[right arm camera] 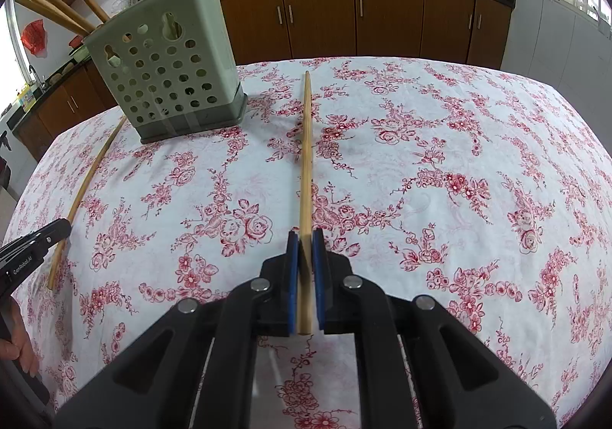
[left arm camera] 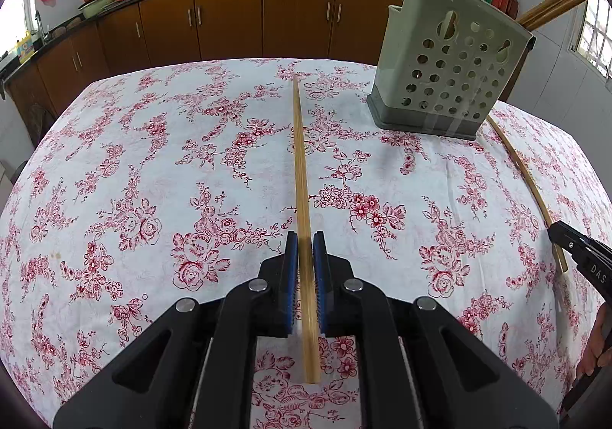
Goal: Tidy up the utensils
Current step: 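Lift the right tool's chopstick upright while the left tool raises its chopstick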
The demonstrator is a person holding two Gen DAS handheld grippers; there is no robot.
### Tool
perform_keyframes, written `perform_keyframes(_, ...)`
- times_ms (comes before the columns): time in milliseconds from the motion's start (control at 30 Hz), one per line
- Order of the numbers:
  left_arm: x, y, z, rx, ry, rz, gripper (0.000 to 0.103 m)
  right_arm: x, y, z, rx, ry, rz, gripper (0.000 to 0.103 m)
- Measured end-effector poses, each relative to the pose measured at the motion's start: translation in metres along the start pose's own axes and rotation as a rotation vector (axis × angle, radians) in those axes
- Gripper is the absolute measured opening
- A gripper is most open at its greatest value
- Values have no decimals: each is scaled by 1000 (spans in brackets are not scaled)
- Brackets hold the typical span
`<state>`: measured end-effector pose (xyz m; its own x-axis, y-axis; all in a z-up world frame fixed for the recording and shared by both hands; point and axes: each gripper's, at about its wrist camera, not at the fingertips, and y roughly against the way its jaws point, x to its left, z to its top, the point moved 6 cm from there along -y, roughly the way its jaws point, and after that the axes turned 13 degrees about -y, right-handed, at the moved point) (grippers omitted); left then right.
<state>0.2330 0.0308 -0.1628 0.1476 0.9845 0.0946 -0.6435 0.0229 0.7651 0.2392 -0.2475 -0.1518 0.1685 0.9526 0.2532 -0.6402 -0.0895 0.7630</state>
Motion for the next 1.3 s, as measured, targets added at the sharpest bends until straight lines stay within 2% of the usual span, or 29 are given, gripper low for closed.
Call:
perform_keyframes(767,1,0,0,0,-2,1,10,0,0,0,1,0,1,9)
perform_keyframes(933,-4,0,0,5,-32,19,14,0,0,0,1,-1,2,9)
perform_keyframes(1133,-6,3,-3,10,-50,34,14,-1,1,-1,1,-1,2,9)
perform_keyframes(1300,-7,7,-7,11,-46,38,13,-8,4,-3,10,-30,38,9)
